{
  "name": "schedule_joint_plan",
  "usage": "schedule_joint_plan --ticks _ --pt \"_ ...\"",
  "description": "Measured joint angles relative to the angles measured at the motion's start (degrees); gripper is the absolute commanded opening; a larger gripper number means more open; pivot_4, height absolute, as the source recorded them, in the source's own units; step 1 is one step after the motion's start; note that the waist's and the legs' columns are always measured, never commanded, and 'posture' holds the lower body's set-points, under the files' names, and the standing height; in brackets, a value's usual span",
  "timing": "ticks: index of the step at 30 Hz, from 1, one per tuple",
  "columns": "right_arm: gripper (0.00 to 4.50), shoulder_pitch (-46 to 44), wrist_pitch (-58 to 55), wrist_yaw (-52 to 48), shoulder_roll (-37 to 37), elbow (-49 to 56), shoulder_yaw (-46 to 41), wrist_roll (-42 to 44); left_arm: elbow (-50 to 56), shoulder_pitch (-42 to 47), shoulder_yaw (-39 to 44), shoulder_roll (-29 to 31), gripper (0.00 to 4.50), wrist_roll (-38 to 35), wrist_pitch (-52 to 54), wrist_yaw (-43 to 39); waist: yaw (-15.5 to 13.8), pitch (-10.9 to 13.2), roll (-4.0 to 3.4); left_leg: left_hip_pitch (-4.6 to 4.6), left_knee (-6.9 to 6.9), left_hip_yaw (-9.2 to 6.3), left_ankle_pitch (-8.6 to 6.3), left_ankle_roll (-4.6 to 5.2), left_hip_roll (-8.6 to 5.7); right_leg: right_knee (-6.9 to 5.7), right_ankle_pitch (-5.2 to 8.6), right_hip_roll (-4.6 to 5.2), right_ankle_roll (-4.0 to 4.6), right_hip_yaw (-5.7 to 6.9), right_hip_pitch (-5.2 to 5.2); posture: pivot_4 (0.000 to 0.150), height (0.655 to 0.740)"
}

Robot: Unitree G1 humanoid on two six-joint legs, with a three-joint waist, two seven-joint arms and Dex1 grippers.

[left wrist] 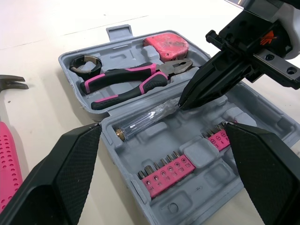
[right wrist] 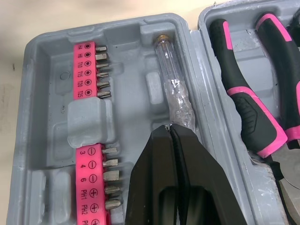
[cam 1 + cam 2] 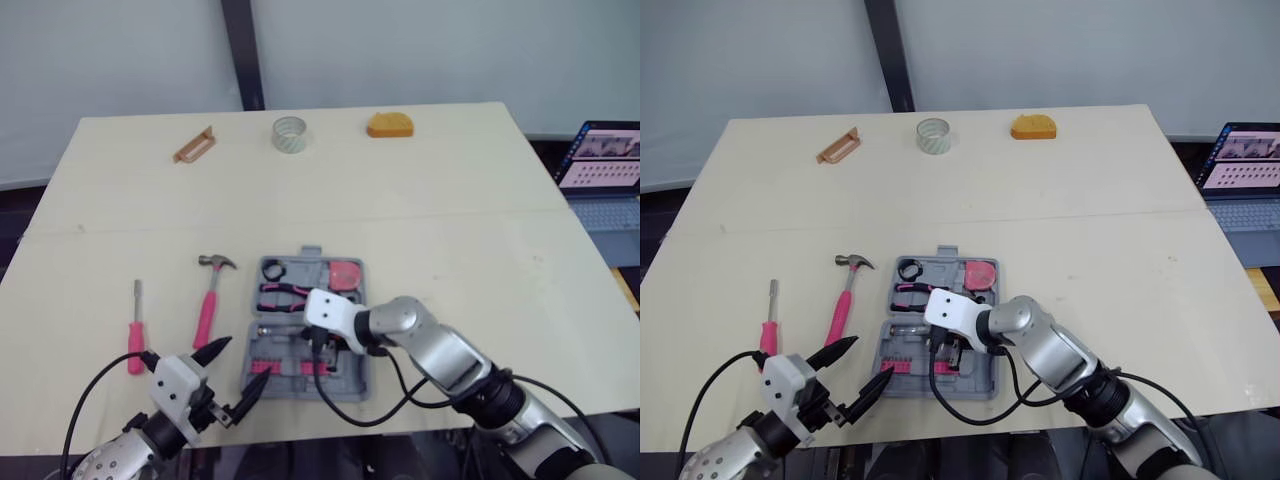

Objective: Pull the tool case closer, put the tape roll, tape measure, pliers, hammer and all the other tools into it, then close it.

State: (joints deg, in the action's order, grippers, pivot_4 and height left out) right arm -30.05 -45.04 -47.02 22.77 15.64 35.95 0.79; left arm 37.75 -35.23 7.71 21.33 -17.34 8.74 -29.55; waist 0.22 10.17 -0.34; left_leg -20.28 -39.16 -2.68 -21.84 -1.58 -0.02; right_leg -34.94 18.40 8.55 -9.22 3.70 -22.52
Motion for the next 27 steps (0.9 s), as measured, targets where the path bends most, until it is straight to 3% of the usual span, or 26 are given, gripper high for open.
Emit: schedule_joint_plan --ticks 27 --pt "0.09 -0.28 2.34 0.37 -2.39 -3.29 -0.92 -0.81 0.0 0.45 -0.52 0.02 4.5 0.15 0.03 0.38 0.04 0.0 0.0 0.01 0.0 0.0 0.0 0.0 0.0 -0.02 0.0 0.0 0.0 0.0 0.0 0.15 0.74"
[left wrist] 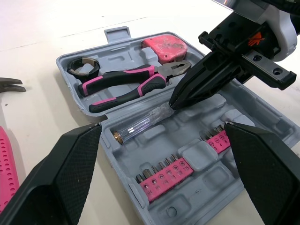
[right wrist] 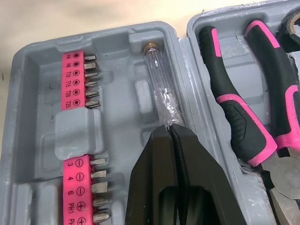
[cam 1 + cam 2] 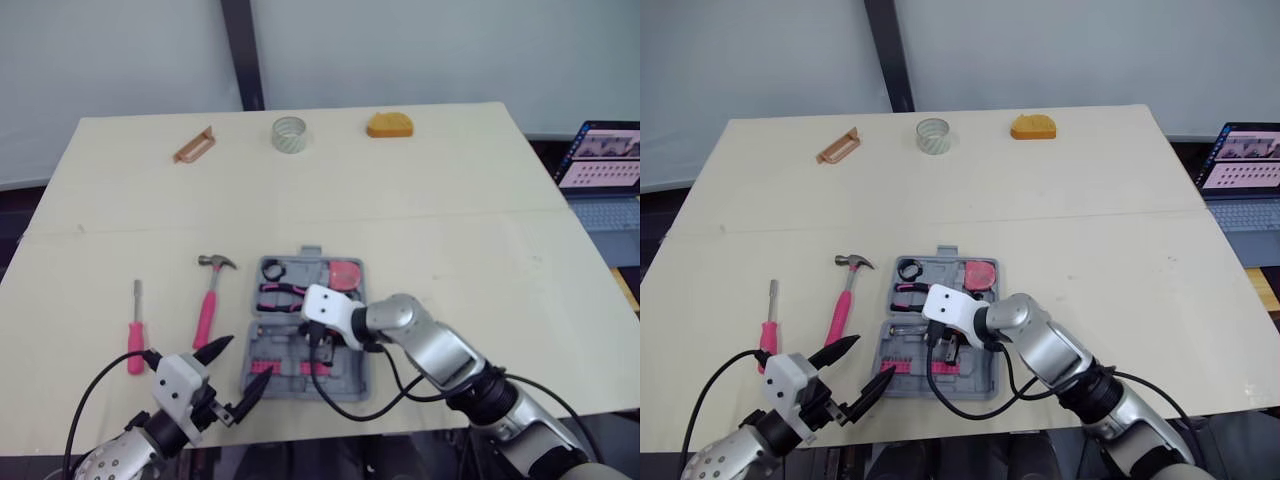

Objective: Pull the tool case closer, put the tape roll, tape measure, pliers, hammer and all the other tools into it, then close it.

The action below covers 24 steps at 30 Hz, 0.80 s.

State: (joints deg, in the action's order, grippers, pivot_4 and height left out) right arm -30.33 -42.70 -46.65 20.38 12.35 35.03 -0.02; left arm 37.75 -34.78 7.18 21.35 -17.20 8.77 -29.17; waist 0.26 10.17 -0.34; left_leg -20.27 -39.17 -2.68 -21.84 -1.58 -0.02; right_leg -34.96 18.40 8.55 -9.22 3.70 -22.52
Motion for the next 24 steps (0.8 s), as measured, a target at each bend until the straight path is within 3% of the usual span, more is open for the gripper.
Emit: schedule_joint_plan --ticks 24 --pt "0.09 -0.89 0.03 0.26 -2.28 -1.6 -2.63 0.73 0.0 0.49 -0.39 0.02 4.5 0.0 0.0 0.27 0.0 -0.01 0.01 0.02 0.0 0.01 0.0 0.0 0.0 -0.03 0.0 0.0 0.0 -0.01 0.0 0.15 0.74"
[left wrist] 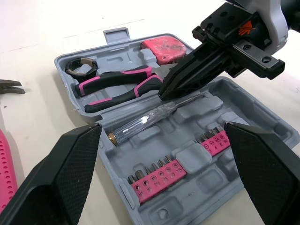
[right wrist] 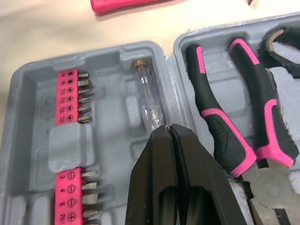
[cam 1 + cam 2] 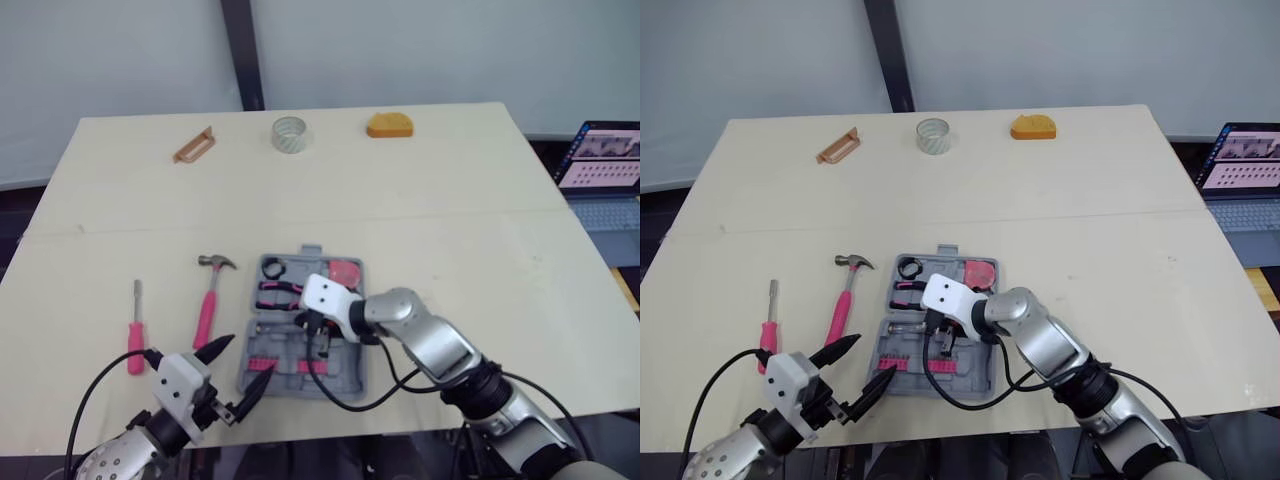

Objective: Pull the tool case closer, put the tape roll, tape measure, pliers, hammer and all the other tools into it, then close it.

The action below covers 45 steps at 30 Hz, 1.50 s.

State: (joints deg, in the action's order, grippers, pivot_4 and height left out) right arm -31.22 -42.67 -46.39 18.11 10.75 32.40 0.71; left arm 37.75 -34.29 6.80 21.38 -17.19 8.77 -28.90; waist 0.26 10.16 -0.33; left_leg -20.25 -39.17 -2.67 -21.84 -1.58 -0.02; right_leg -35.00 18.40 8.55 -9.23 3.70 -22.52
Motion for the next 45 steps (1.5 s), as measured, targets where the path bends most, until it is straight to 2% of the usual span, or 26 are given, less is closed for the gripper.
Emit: schedule_joint_plan --ticks 23,45 --pt "0.09 1.14 -0.33 0.46 0.25 -1.08 1.31 -1.18 -0.01 0.28 -0.24 0.0 4.5 0.01 0.02 0.45 0.02 -0.08 0.03 0.04 0.0 0.0 0.0 0.0 0.0 -0.03 0.0 0.0 0.0 0.0 0.01 0.15 0.74" --pt "0.09 0.31 -3.55 1.51 -0.77 -2.42 4.56 -3.03 -0.14 1.38 -0.77 0.0 4.5 0.01 0.35 0.69 0.11 -1.42 -0.17 0.15 0.09 0.0 0.0 0.0 0.01 0.0 0.01 -0.01 0.01 0.0 0.08 0.15 0.74"
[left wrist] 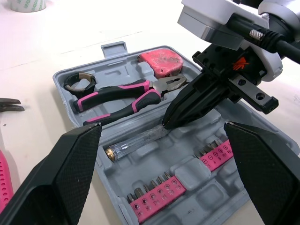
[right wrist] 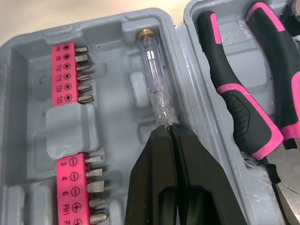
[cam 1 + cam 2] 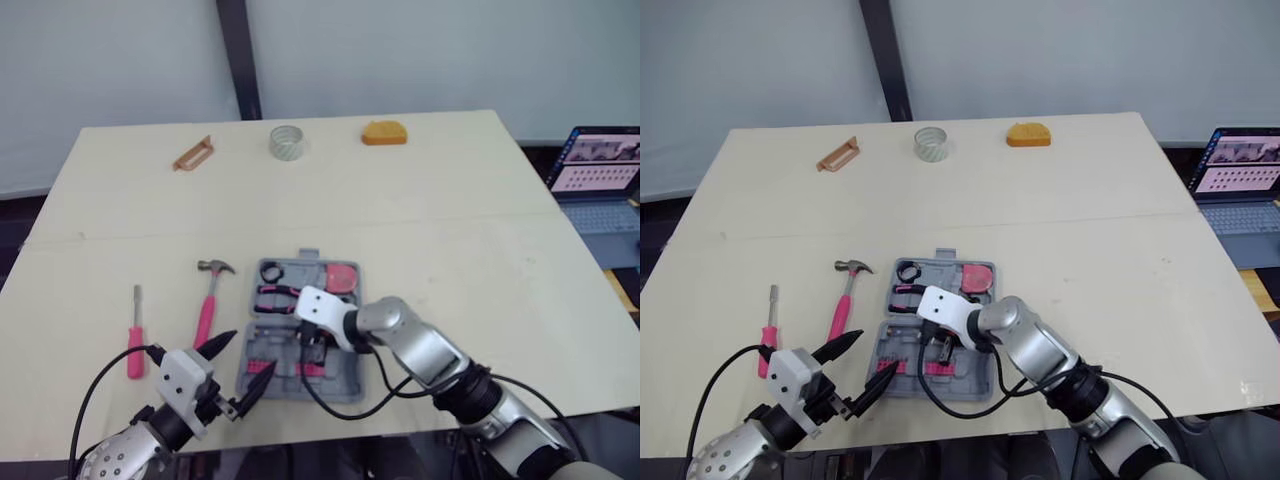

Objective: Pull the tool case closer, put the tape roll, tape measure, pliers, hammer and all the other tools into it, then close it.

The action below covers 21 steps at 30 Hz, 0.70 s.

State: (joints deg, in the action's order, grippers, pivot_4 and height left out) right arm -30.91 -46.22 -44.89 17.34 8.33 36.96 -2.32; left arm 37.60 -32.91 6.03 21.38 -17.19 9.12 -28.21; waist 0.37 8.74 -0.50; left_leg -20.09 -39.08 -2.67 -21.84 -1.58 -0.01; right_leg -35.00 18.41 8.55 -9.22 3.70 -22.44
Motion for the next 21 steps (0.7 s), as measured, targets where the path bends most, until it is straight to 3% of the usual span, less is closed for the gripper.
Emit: schedule_joint_plan --ticks 8,13,16,21 --pt "0.09 0.98 3.03 -0.09 -1.07 -1.15 -3.05 2.19 -0.04 0.66 -0.02 0.01 4.5 0.0 0.4 0.0 0.11 0.03 -0.02 -0.03 -0.01 0.0 0.0 0.0 0.0 0.0 0.0 0.0 0.0 0.0 -0.02 0.15 0.74" --pt "0.09 1.38 4.5 -2.49 -0.99 3.74 -13.75 11.11 -0.37 2.13 0.04 0.1 4.5 -0.14 0.79 -0.17 -0.22 0.16 -0.11 -0.11 -0.04 -0.02 0.0 0.0 -0.01 0.04 0.0 0.01 0.0 0.01 -0.04 0.15 0.74" --pt "0.89 1.86 2.9 -4.9 1.78 8.7 -19.66 17.11 -0.39 4.41 0.35 1.28 4.5 -0.84 2.57 -0.32 -0.39 0.16 -0.1 -0.11 -0.04 -0.04 0.0 0.0 -0.01 0.05 0.0 0.01 0.0 0.01 -0.02 0.15 0.74" --pt "3.39 8.65 -0.81 -8.86 11.29 11.88 -31.76 26.35 -3.21 8.58 7.08 5.01 4.5 -6.19 7.79 -1.47 -0.45 0.19 -0.09 -0.11 -0.04 -0.03 -0.01 0.02 -0.02 0.04 0.0 0.0 0.0 0.01 -0.01 0.15 0.74"
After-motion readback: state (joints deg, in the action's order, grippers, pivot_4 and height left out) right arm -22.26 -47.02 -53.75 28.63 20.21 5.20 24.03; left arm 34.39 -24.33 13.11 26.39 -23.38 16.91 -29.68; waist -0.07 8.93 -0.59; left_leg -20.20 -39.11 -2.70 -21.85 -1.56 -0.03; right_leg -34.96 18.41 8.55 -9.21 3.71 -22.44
